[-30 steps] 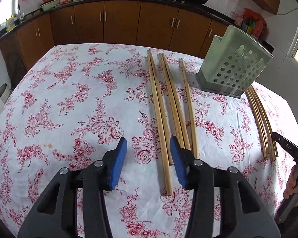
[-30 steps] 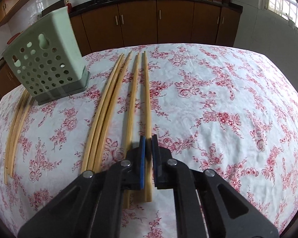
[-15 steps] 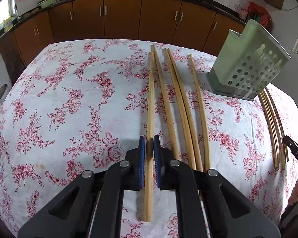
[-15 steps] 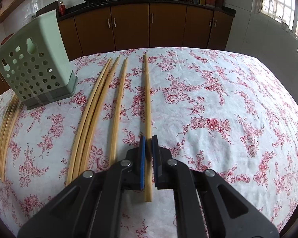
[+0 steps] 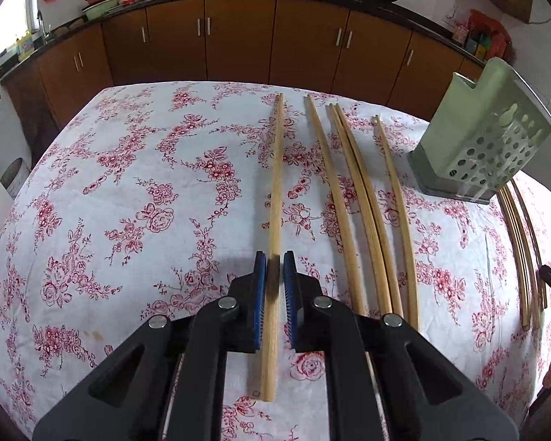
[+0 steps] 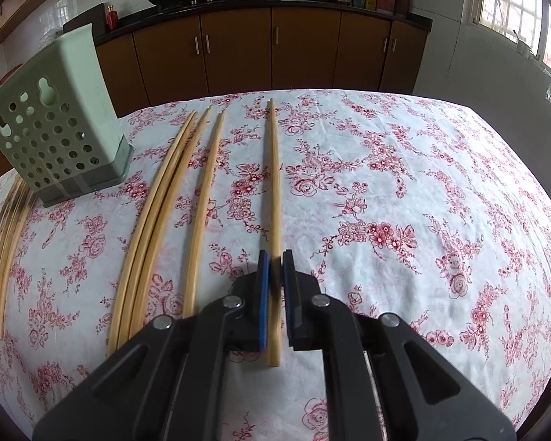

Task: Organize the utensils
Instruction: 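Grasp a bamboo chopstick with the right tool while the left tool grasps another, then lift both held chopsticks and lower them into the green holder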

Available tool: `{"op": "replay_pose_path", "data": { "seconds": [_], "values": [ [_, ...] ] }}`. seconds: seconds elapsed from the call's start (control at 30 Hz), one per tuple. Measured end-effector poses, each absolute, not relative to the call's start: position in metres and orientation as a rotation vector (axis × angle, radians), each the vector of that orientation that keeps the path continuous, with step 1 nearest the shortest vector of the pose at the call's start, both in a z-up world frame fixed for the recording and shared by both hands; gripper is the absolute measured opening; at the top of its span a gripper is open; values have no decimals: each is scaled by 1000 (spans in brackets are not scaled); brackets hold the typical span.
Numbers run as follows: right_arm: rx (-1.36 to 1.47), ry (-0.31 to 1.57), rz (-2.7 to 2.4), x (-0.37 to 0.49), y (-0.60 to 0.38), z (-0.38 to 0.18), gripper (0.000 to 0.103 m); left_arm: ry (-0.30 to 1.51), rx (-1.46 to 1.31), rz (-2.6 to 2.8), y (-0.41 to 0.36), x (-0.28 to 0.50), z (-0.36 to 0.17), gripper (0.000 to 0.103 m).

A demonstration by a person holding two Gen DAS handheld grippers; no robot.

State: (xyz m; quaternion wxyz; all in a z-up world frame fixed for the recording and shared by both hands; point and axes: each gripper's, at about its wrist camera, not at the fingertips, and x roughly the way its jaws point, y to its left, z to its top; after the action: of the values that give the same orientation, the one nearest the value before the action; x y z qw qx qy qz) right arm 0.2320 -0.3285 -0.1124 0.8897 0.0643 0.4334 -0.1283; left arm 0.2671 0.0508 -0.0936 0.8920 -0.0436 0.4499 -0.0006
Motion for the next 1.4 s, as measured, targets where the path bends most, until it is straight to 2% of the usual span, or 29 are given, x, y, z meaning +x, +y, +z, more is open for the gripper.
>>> {"op": "replay_pose_path", "data": {
  "seconds": [0.63,0.77,0.97,1.4],
  "values": [
    [100,892,-259,215,-320,-113,10,884,-10,0,40,227,-96,11],
    [77,894,-267,211,-316,-112,8,884,8,17,39,222,-95,7],
    [100,853,-248,196,-319,-101,8,901,19,11,41,217,-90,7],
    [129,614,-211,153,-325,-17,8,689,-87,-18,58,185,-1,7]
  ]
}}
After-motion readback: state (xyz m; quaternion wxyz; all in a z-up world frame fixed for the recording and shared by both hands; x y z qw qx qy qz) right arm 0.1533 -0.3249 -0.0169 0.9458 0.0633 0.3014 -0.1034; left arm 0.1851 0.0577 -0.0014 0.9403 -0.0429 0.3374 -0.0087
